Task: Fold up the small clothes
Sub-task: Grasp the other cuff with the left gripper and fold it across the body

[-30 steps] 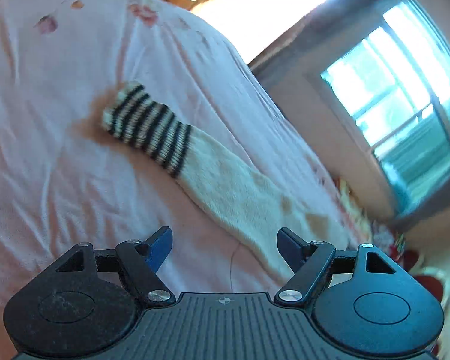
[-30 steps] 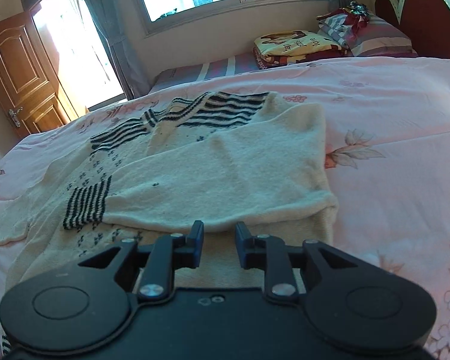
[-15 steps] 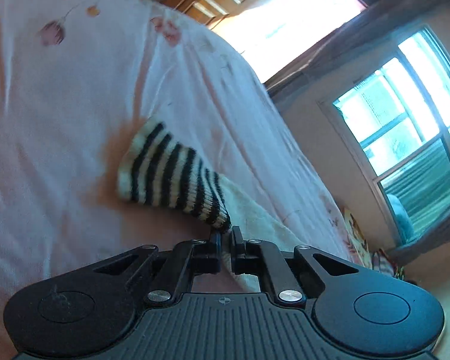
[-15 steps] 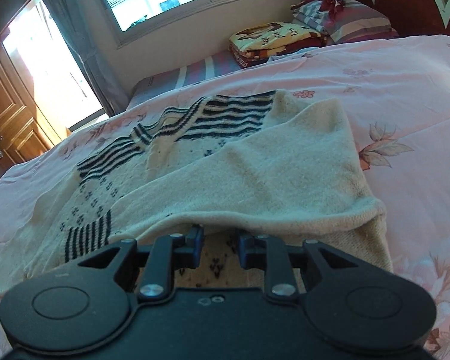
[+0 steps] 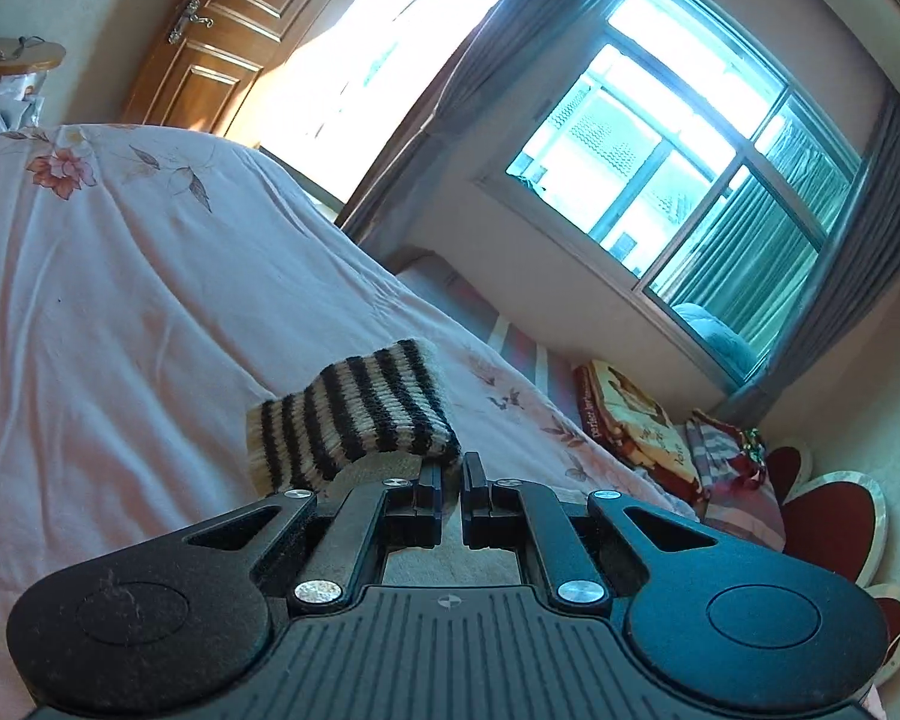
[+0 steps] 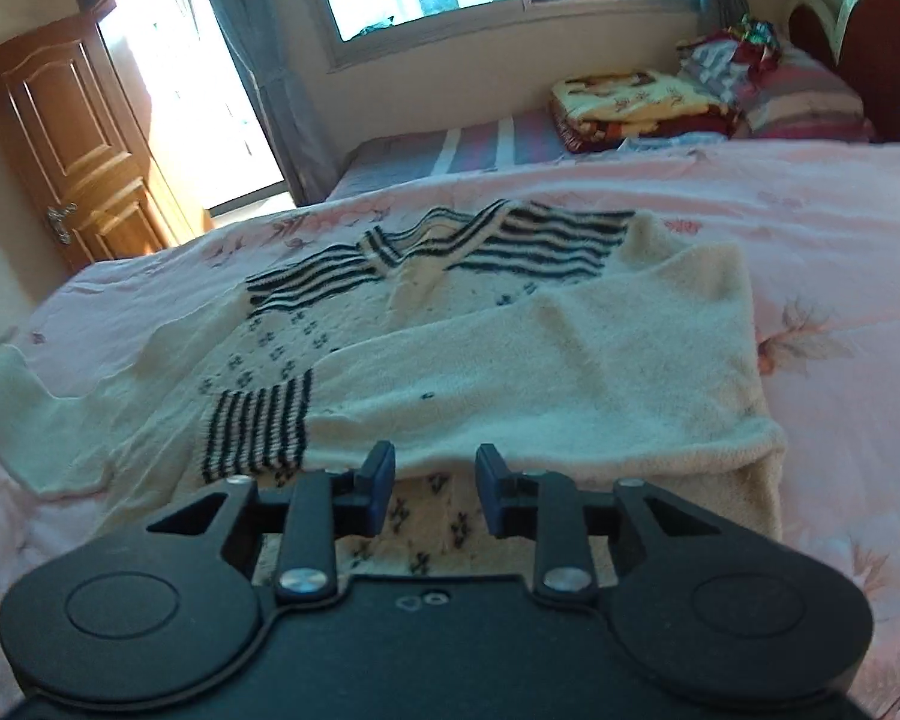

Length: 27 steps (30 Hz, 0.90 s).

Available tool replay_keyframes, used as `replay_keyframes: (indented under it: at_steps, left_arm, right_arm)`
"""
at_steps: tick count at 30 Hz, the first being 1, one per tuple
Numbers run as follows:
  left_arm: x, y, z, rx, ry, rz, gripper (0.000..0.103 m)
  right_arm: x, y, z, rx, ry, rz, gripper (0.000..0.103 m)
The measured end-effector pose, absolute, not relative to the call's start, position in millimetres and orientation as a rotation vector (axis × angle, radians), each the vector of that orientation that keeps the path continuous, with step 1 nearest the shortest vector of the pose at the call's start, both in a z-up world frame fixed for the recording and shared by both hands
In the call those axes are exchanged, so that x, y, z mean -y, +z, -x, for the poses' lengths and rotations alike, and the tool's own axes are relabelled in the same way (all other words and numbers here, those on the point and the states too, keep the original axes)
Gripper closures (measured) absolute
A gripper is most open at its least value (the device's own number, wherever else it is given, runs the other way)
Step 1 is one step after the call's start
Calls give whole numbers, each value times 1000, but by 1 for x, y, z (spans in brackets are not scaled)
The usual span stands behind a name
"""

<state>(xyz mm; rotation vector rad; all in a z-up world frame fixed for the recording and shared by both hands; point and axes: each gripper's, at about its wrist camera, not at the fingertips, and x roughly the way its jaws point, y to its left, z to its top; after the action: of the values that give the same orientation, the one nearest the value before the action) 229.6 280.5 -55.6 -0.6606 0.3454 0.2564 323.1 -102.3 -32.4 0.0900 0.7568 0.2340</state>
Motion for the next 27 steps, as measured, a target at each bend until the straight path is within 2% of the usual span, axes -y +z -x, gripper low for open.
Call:
replay_keyframes:
  at_steps: [2,4,7,10,16,25,27]
  left_arm:
    - [-274,-51,-229,-350,236,644,97]
    - [-258,-44,-231,-360,195,629,97]
    - [-227,-38,-240,-391,123,564,97]
    - [-182,-40,-258,-459,44,488,97]
    - [-71,-46,-302,-580,-124,312,97]
    - [29,-56,-337,-747,-278,162,96]
    - [45,-60,-329,-738,-316,128,54]
  right_arm:
    - [104,-51,-338,-831,175,-102,74]
    - [101,-48,-339,-826,194,-79,72]
    - [116,-37,-328,-786,241,-201,73]
    - [130,-33,-321,-784,204,-244,68]
    - [163,-28,-307,-782,180,-302,67]
    - [199,-25,-298,-755,165,-373,65]
    - [204,-25,-300,-748,162,-385,64]
